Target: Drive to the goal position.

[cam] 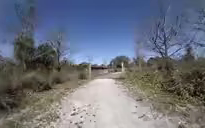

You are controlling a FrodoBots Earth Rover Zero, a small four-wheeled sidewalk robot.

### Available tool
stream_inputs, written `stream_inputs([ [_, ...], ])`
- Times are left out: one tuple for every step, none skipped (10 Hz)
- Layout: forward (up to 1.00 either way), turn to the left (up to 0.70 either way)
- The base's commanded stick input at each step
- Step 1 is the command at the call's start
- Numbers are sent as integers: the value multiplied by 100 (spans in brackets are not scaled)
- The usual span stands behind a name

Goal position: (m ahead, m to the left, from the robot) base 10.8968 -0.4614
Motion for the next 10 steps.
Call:
stream_inputs([
  [70, 0],
  [70, 0],
  [70, 0],
  [70, 0],
  [70, 0],
  [70, 0],
  [70, 0],
  [70, 0],
  [70, 0],
  [70, 0],
])
